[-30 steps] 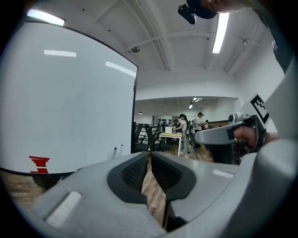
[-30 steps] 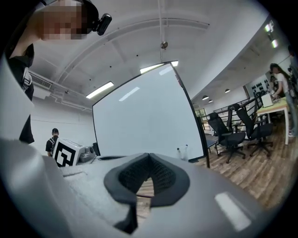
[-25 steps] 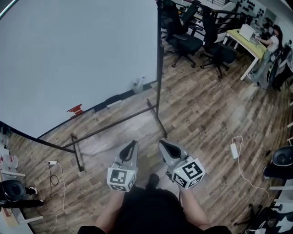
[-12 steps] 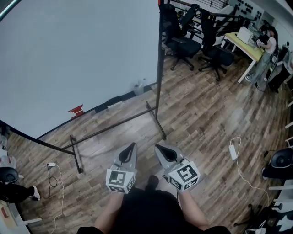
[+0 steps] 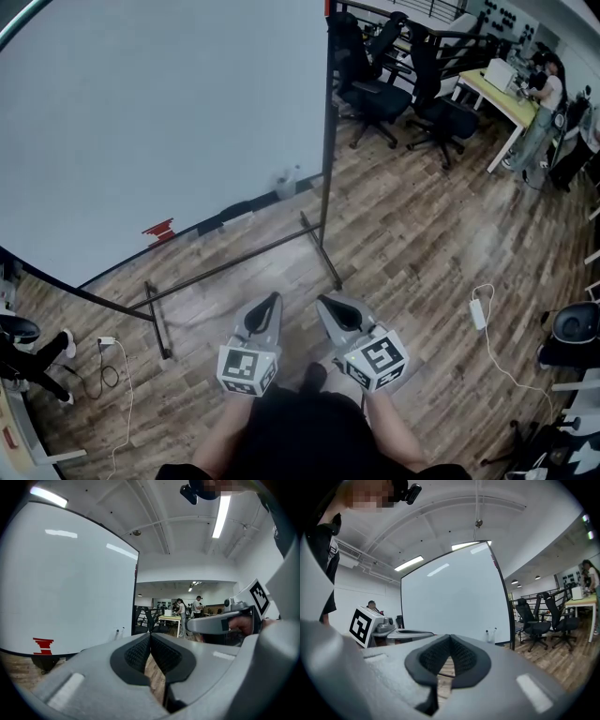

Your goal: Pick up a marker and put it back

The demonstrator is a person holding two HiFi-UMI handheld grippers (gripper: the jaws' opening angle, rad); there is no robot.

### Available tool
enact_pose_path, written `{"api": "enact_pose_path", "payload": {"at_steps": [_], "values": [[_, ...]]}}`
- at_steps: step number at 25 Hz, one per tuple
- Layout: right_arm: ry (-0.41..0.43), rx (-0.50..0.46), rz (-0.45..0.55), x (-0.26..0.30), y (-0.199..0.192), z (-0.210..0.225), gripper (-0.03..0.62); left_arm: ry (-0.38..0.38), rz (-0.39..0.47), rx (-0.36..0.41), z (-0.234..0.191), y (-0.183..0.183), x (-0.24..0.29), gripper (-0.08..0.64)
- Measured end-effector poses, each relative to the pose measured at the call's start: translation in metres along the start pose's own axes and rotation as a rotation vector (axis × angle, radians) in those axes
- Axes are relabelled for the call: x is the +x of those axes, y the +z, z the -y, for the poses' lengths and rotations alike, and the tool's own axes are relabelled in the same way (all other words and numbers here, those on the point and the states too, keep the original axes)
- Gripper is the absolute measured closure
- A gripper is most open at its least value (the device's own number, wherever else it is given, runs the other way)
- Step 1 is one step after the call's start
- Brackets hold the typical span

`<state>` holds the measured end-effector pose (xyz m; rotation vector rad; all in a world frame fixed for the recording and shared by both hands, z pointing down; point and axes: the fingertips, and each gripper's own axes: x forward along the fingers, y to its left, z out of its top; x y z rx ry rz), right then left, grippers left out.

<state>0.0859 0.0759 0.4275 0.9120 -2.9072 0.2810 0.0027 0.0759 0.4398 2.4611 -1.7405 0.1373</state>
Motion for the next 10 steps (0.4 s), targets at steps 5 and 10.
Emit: {"api": "enact_pose_path", "payload": {"at_steps": [5,10], "values": [[0.002,-0.009,-0.007,0.0007,0.0003,-0.0003,0.591,0.014,0.000,0.000,-0.0040,-0.0002,-0.0015,0.549],[0.002,-0.016,-0.008,-0.0007,-0.0005,-0.0002,0.591,0.015,0.000,0.003,-0.0037,0.0004,-0.0008,0.549]]}}
